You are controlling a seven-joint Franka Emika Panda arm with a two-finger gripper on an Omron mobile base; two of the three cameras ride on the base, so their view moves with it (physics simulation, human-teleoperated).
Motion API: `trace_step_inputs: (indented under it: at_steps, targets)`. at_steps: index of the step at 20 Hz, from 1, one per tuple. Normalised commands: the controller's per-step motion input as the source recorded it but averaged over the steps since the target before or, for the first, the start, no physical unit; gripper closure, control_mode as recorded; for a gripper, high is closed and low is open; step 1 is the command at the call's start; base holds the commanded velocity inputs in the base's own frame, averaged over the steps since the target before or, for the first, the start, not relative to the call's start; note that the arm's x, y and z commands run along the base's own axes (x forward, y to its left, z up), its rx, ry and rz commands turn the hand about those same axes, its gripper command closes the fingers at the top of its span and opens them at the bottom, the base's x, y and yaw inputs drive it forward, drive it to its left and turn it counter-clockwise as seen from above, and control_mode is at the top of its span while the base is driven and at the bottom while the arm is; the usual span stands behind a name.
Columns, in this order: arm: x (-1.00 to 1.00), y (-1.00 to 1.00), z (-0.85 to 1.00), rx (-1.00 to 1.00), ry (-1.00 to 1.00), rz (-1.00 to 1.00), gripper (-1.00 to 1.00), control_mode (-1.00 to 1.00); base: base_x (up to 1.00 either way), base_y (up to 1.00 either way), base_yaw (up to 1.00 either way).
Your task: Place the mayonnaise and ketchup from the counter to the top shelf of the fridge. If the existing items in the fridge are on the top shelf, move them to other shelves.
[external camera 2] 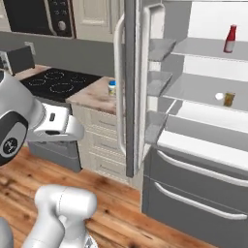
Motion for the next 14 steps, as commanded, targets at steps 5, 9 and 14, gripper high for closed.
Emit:
trace_step_inputs:
  at_steps: [5,9,14]
  targets:
    - [0.00,0.00,0.00,0.00,0.00,0.00,-1.00,1.00,0.65,1.00,-0.02]
    - [0.00,0.00,0.00,0.00,0.00,0.00,-1.00,1.00,0.96,1.00,-0.09]
    - [0.00,0.00,0.00,0.00,0.00,0.00,-1.00,1.00,1.00,0.70,-0.15]
